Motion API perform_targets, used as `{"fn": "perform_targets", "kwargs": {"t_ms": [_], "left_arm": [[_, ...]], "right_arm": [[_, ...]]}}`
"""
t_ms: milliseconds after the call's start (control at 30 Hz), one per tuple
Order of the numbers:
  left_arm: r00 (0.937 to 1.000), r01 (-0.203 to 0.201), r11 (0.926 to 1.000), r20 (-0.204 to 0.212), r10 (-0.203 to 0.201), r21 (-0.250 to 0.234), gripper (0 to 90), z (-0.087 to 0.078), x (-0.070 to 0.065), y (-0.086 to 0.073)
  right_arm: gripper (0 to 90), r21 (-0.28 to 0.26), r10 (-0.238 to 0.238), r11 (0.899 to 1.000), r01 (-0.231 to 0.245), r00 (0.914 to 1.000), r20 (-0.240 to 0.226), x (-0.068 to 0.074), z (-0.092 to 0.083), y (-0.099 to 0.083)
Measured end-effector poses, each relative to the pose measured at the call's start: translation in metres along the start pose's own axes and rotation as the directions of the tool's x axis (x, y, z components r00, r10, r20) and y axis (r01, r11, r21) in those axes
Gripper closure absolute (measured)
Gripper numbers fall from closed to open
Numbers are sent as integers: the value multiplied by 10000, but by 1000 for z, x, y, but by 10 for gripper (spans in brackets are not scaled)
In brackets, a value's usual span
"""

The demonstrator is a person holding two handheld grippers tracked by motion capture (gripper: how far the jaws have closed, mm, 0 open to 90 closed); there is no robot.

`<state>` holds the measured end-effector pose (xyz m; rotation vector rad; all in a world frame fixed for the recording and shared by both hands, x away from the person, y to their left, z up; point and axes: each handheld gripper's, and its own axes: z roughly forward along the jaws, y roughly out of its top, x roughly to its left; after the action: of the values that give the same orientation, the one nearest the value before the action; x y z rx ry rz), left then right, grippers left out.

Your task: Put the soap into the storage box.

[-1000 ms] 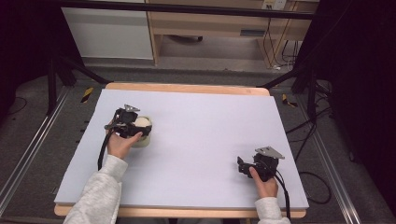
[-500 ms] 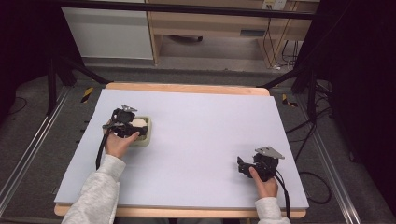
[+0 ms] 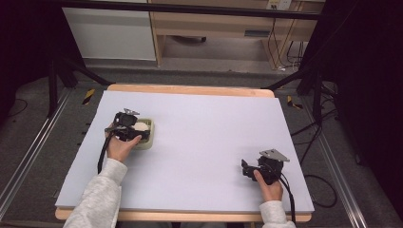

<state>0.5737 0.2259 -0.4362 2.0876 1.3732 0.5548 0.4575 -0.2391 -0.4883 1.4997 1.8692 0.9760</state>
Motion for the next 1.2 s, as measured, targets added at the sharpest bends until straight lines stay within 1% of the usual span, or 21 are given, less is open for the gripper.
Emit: {"fn": "perform_targets", "kwargs": {"t_ms": [500, 633, 933, 1000, 1067, 1133, 1200], "left_arm": [[10000, -44, 9999, -13, 45, 120, 240, 5, -2, -2], [10000, 10, 9999, -2, -10, 142, 239, 6, -1, -3], [10000, -61, 9999, -30, 61, 80, 238, 6, -1, -6], [9999, -136, 9999, -45, 137, 96, 237, 6, -1, -7], [9999, -116, 9999, -44, 117, 88, 227, 5, -1, -7], [10000, -58, 10000, 72, 58, 41, 193, 4, -1, -7], [9999, -106, 9999, 135, 106, 34, 178, 3, -2, -7]], "right_arm": [[39, -5, -7, 10000, 7, 10000, 26, 0, 0, 0], [39, -9, 19, 10000, -19, 10000, 19, 0, 0, 0], [39, -2, -19, 10000, 19, 10000, 54, 0, 0, 0], [39, 5, -34, 10000, 34, 10000, 39, 0, 0, 0], [39, 1, -36, 10000, 36, 10000, 28, 0, 0, 0], [39, 9, -22, 10000, 22, 10000, 17, 0, 0, 0], [39, 19, -33, 10000, 33, 10000, 15, 0, 0, 0]]}}
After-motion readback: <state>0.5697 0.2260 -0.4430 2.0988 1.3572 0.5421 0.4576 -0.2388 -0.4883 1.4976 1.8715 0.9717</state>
